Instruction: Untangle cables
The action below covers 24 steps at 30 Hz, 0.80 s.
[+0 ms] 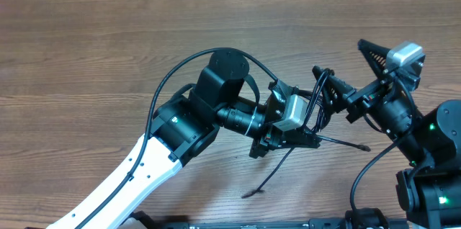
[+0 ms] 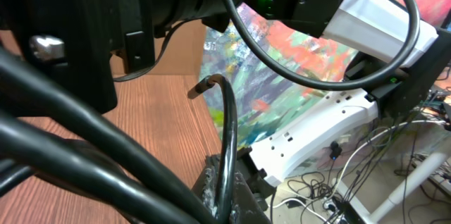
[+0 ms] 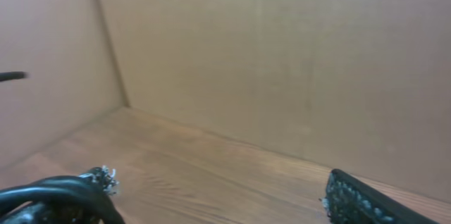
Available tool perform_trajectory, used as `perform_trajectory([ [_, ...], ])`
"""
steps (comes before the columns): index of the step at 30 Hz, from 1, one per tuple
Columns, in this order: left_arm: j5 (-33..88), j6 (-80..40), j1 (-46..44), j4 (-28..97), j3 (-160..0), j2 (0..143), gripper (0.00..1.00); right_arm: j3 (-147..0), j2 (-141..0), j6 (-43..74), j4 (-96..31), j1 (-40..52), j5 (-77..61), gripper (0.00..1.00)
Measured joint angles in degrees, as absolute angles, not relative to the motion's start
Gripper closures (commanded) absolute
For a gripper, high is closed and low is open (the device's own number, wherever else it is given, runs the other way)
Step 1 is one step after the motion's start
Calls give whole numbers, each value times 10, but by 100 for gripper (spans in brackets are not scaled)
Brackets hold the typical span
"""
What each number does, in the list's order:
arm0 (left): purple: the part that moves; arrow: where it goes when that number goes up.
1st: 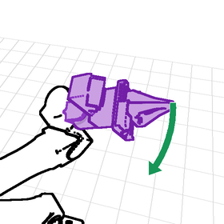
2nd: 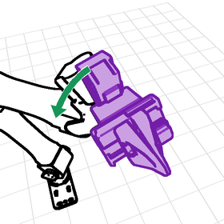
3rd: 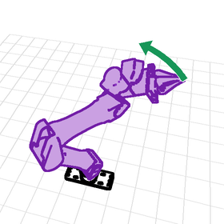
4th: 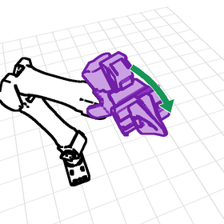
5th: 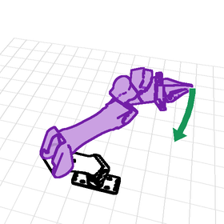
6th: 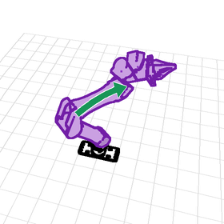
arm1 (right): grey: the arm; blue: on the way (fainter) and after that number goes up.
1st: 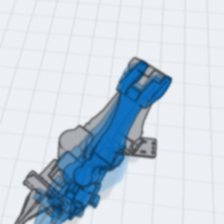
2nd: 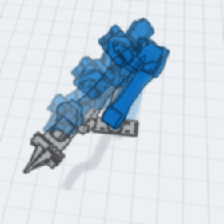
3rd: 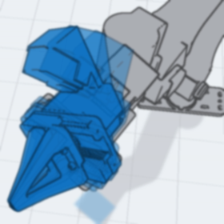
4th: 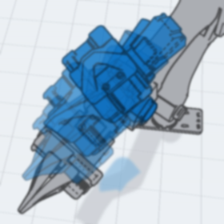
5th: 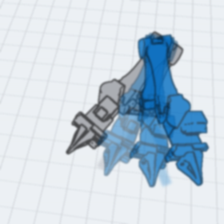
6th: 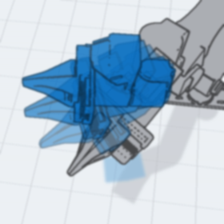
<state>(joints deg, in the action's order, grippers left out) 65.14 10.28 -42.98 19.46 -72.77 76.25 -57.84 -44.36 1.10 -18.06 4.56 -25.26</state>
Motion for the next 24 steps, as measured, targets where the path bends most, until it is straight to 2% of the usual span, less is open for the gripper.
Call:
perform_trajectory([
  [17, 584, 103, -422, 187, -740, 770, 96, -578, -439, -9, -195, 62, 6, 0],
  [24, 582, 96, -397, 193, -742, 771, 96, -578, -440, -8, -209, 69, 49, 0],
])
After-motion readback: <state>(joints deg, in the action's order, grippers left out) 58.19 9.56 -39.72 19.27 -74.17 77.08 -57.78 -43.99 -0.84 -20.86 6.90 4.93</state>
